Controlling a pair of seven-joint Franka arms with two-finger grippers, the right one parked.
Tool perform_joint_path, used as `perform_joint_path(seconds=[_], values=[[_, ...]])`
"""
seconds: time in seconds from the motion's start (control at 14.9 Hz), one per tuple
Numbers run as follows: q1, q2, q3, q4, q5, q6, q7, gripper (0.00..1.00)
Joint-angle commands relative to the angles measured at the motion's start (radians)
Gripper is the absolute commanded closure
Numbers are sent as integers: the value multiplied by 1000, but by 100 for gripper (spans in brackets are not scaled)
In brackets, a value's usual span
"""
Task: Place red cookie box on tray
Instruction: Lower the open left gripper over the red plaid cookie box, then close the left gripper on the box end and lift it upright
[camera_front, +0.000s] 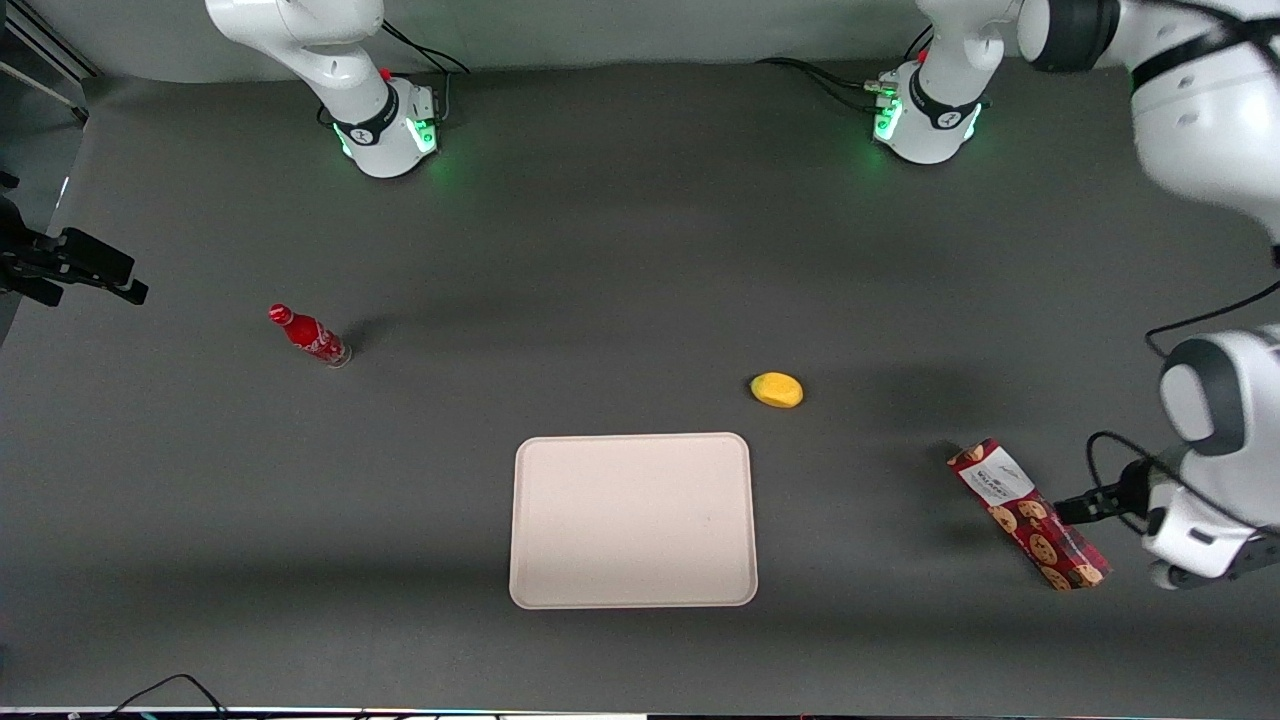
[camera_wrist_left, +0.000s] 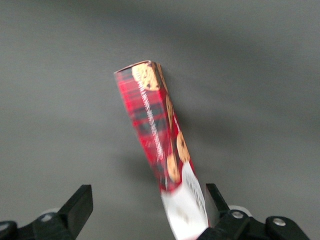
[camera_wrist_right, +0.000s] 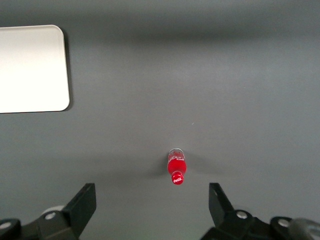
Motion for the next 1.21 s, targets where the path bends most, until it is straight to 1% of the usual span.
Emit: perform_joint_path(seconds=[0.0, 0.13, 0.2, 0.27, 0.61, 0.81, 1.14], values=[[-4, 97, 7, -14, -21, 132, -10, 0], [-6, 112, 4, -83, -21, 238, -8, 0], [-6, 111, 3, -112, -21, 274, -10, 12], [-7, 111, 1, -117, -21, 271, -14, 99], [-6, 105, 0, -119, -22, 266, -14, 100], [-7, 88, -2, -114, -41, 239, -17, 100], [-13, -48, 1, 4, -44, -86, -37, 100]])
